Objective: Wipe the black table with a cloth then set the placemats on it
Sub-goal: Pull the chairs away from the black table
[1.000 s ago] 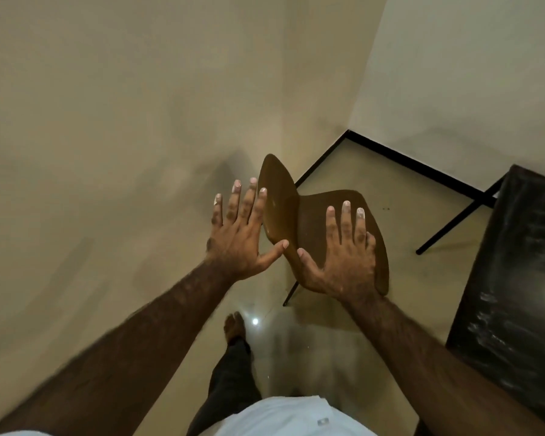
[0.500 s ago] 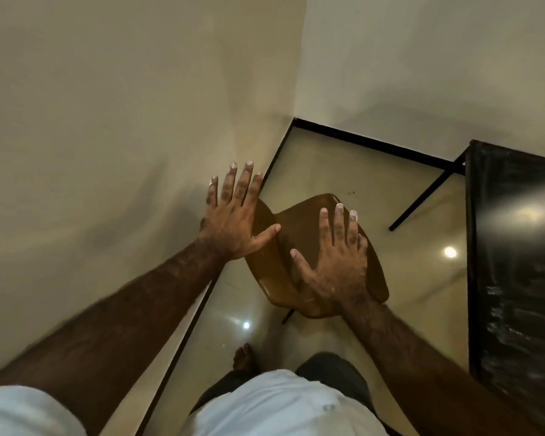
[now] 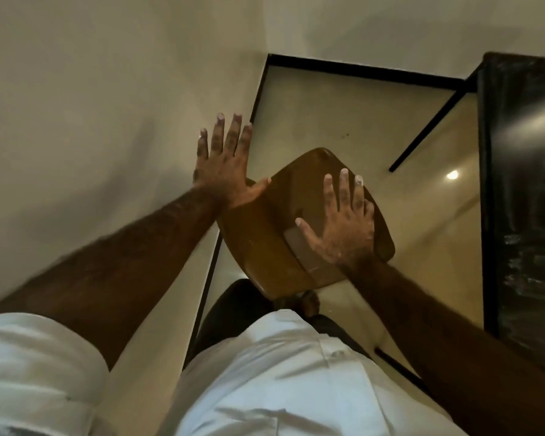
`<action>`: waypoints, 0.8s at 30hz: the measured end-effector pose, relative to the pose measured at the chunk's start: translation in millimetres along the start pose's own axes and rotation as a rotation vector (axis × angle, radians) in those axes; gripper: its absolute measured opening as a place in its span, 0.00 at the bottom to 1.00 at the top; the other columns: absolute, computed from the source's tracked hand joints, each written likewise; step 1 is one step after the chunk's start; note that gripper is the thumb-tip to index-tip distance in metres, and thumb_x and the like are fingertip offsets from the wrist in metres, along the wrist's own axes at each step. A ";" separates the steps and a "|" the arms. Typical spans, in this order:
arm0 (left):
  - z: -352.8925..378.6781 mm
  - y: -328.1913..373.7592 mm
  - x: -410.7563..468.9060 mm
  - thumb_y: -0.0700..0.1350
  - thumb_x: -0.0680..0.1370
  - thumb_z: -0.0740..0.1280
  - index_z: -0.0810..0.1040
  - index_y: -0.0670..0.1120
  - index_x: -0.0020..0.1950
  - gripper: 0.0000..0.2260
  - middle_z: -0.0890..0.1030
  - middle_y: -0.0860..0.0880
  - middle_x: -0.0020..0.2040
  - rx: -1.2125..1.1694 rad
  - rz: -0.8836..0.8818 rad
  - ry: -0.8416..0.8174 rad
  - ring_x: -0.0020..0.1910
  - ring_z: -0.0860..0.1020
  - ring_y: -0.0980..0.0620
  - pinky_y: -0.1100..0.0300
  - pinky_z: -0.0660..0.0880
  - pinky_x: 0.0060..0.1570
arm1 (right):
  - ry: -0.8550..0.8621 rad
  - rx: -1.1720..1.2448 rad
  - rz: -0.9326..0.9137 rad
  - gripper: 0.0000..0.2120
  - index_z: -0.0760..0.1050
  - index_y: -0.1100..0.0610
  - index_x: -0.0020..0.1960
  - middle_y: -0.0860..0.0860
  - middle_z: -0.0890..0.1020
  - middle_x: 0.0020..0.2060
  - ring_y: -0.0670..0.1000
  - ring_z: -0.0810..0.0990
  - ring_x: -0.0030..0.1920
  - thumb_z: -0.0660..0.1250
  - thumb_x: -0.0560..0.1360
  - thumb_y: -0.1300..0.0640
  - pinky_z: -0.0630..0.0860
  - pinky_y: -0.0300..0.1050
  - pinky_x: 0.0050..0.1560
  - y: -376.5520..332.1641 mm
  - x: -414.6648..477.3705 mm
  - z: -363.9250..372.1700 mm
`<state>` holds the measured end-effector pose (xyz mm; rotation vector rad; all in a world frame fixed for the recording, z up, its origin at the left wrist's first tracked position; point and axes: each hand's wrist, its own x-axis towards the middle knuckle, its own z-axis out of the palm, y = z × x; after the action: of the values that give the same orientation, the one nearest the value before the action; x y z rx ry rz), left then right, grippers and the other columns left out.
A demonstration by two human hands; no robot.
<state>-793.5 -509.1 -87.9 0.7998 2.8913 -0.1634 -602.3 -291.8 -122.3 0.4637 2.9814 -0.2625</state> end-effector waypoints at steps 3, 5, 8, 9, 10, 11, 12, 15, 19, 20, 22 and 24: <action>12.0 -9.8 18.8 0.82 0.76 0.50 0.31 0.48 0.88 0.56 0.29 0.43 0.88 0.005 0.007 -0.081 0.87 0.31 0.37 0.31 0.39 0.85 | -0.034 0.030 0.046 0.53 0.42 0.52 0.91 0.58 0.42 0.90 0.65 0.45 0.89 0.48 0.78 0.20 0.60 0.71 0.82 -1.3 0.1 11.5; 23.3 -16.9 33.7 0.82 0.77 0.51 0.31 0.48 0.88 0.56 0.29 0.43 0.88 0.017 0.023 -0.140 0.86 0.30 0.37 0.32 0.38 0.85 | -0.084 0.033 0.088 0.53 0.41 0.51 0.91 0.57 0.42 0.90 0.65 0.44 0.89 0.48 0.79 0.20 0.60 0.70 0.83 -4.5 1.3 21.7; 42.0 -22.0 50.6 0.82 0.77 0.52 0.31 0.48 0.88 0.56 0.30 0.43 0.88 0.028 0.067 -0.263 0.87 0.31 0.36 0.32 0.38 0.85 | -0.248 0.069 0.186 0.53 0.33 0.48 0.89 0.55 0.34 0.88 0.63 0.35 0.88 0.49 0.79 0.19 0.51 0.69 0.85 -11.9 -2.5 37.4; 48.0 -25.1 56.1 0.82 0.77 0.53 0.32 0.48 0.89 0.56 0.30 0.43 0.88 0.033 0.069 -0.297 0.87 0.31 0.36 0.32 0.38 0.85 | -0.297 0.094 0.229 0.53 0.31 0.48 0.89 0.54 0.32 0.88 0.63 0.34 0.88 0.48 0.78 0.18 0.48 0.68 0.85 -16.1 -3.8 44.0; 53.9 -28.7 60.0 0.82 0.77 0.54 0.33 0.48 0.89 0.56 0.31 0.43 0.88 0.025 0.064 -0.341 0.87 0.32 0.36 0.33 0.38 0.85 | -0.341 0.125 0.279 0.53 0.31 0.48 0.89 0.54 0.31 0.88 0.64 0.34 0.88 0.47 0.78 0.18 0.47 0.68 0.85 -21.5 -6.1 49.1; 59.7 -32.3 61.3 0.82 0.77 0.54 0.34 0.48 0.89 0.56 0.32 0.43 0.89 0.014 0.053 -0.387 0.87 0.33 0.36 0.32 0.39 0.85 | -0.375 0.165 0.328 0.54 0.31 0.47 0.89 0.55 0.31 0.88 0.64 0.35 0.88 0.47 0.78 0.17 0.47 0.69 0.85 -26.7 -9.9 56.2; 65.1 -35.2 63.8 0.82 0.77 0.55 0.36 0.48 0.90 0.56 0.34 0.43 0.89 0.011 0.045 -0.430 0.88 0.36 0.36 0.32 0.42 0.85 | -0.409 0.212 0.385 0.54 0.32 0.47 0.89 0.55 0.33 0.88 0.65 0.37 0.88 0.47 0.77 0.17 0.48 0.69 0.85 -32.7 -13.3 63.2; 75.2 -38.2 71.1 0.81 0.75 0.62 0.44 0.48 0.90 0.57 0.52 0.40 0.90 0.038 0.005 -0.567 0.87 0.56 0.31 0.31 0.61 0.81 | -0.513 0.364 0.605 0.56 0.34 0.46 0.89 0.57 0.38 0.89 0.69 0.44 0.88 0.51 0.76 0.16 0.55 0.71 0.85 -52.0 -24.4 83.5; 72.9 -36.0 91.8 0.75 0.77 0.69 0.64 0.45 0.84 0.47 0.77 0.39 0.76 -0.041 -0.027 -0.712 0.70 0.79 0.35 0.40 0.77 0.66 | -0.649 0.560 0.901 0.59 0.36 0.46 0.89 0.61 0.47 0.89 0.75 0.51 0.85 0.59 0.74 0.17 0.62 0.74 0.82 -70.4 -33.5 104.5; 73.1 -37.9 97.5 0.73 0.77 0.71 0.68 0.45 0.82 0.44 0.79 0.40 0.74 -0.098 -0.042 -0.757 0.68 0.81 0.36 0.41 0.78 0.65 | -0.668 0.598 0.962 0.60 0.37 0.46 0.89 0.62 0.51 0.88 0.74 0.55 0.85 0.62 0.73 0.17 0.65 0.73 0.81 -75.2 -34.1 110.3; 74.7 -43.4 107.4 0.69 0.77 0.75 0.72 0.43 0.80 0.41 0.79 0.39 0.73 -0.229 -0.104 -0.837 0.67 0.81 0.35 0.41 0.79 0.66 | -0.684 0.734 1.109 0.67 0.44 0.47 0.89 0.59 0.60 0.86 0.70 0.65 0.82 0.67 0.65 0.14 0.71 0.69 0.78 -76.5 -38.1 142.4; 76.2 -49.5 114.0 0.65 0.77 0.78 0.73 0.42 0.79 0.39 0.78 0.38 0.73 -0.358 -0.185 -0.877 0.67 0.81 0.35 0.41 0.80 0.65 | -0.592 0.946 1.276 0.74 0.58 0.45 0.84 0.53 0.71 0.79 0.64 0.76 0.74 0.71 0.48 0.09 0.79 0.65 0.72 -68.3 -49.3 196.7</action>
<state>-908.1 -504.7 -177.9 0.2784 2.0611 -0.0022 -560.1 -407.1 -297.5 1.7610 1.3762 -1.2787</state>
